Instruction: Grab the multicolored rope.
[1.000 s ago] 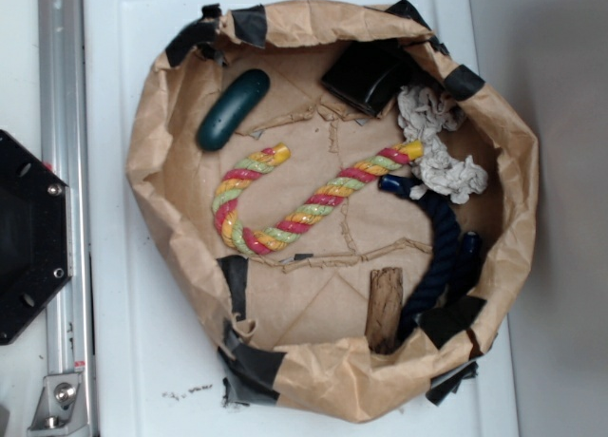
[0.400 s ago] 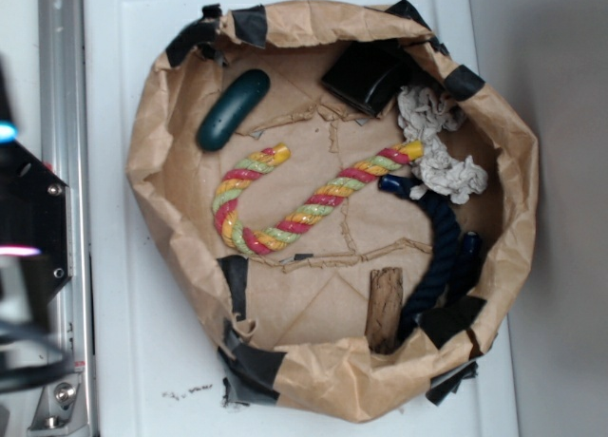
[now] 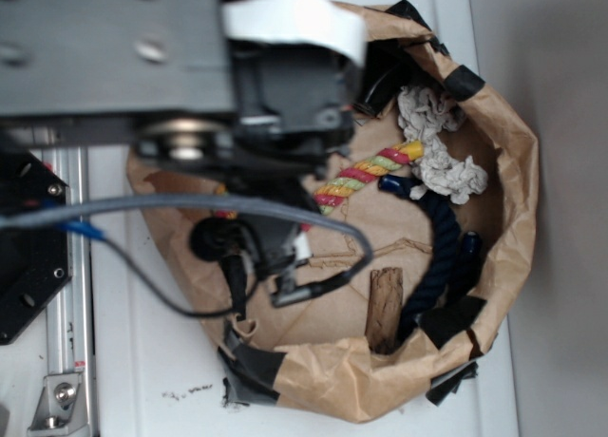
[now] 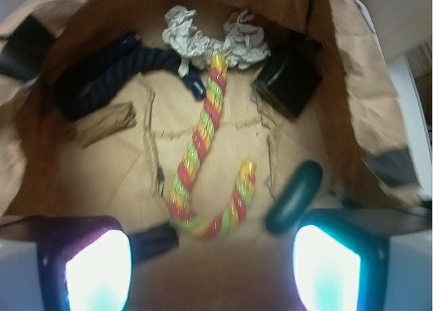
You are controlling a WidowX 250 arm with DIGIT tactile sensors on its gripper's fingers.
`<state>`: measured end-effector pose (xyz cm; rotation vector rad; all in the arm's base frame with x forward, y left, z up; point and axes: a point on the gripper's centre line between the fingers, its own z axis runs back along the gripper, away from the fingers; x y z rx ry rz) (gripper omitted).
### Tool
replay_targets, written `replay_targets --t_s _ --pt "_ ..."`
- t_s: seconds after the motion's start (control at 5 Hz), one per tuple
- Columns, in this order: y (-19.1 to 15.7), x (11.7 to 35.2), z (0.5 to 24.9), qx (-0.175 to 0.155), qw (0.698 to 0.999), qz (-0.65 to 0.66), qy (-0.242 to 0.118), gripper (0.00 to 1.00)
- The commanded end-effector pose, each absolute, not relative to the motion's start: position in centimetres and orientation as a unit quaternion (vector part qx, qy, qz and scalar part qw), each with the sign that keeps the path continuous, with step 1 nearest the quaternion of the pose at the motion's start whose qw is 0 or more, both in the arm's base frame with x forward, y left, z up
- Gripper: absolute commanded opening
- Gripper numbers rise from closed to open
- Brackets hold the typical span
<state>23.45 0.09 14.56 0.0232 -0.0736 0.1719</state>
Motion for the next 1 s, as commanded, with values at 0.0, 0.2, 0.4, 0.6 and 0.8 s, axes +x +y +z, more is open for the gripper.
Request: replay_targets --t_s 0.0,0.2,0.4,0.6,0.8 --pt "-0.6 23.9 6.8 -0.008 0.998 0.066 -0.001 1.00" --pt "-1.5 23.6 3.1 0.008 0.999 0.038 -0.017 1.00" --pt "-0.5 24.5 1.2 -0.008 0.999 0.050 -0.008 1.00" --pt "-1.4 25.7 0.0 -0.029 0.999 -0.019 -0.024 1.00" --pt "-2.2 25.5 0.2 -0.019 0.999 -0.040 -0.028 1.00"
